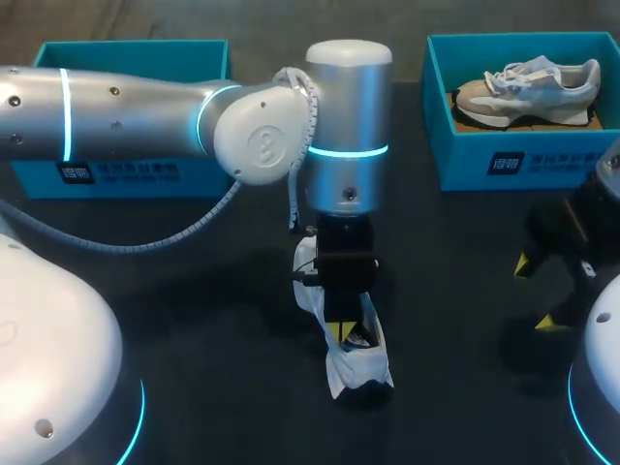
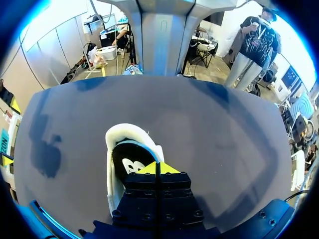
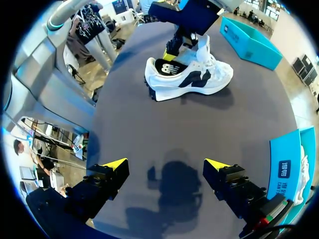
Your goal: Take the shoe out of the shoebox, open the shoe tongue, remove and reinsert the insole, then place the shoe into the shoebox
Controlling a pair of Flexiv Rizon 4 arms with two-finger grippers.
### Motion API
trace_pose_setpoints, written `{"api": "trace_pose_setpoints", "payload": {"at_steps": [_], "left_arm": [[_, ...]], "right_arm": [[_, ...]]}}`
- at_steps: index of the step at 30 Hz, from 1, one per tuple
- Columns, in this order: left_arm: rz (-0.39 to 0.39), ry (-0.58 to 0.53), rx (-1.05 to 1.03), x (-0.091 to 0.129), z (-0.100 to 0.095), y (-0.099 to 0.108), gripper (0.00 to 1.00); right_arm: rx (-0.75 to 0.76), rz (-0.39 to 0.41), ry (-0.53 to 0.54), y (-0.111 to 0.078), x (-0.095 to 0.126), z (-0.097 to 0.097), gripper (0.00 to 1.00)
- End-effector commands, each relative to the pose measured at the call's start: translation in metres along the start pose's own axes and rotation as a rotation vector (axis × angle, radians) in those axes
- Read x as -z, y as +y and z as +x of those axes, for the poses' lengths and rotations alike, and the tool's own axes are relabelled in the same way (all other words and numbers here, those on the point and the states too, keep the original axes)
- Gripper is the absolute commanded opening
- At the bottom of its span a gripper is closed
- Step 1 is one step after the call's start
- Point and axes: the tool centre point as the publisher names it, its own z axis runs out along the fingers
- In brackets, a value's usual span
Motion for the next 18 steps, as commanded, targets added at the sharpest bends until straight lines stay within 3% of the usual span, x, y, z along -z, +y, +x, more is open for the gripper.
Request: {"api": "trace_pose_setpoints", "payload": {"at_steps": [1,12,18], "left_arm": [[-0.004,0.005,-0.004,-0.005,-0.004,0.0,0.0],[-0.011,0.034,0.005,-0.021,-0.011,-0.001,0.0],[-0.03,-0.026,-0.001,-0.004,-0.007,-0.009,0.0]], "right_arm": [[0.0,0.001,-0.003,0.0,0.0,0.002,1.0],[0.0,0.001,-0.003,0.0,0.0,0.002,1.0],[0.0,0.001,-0.003,0.0,0.0,0.002,1.0]]}}
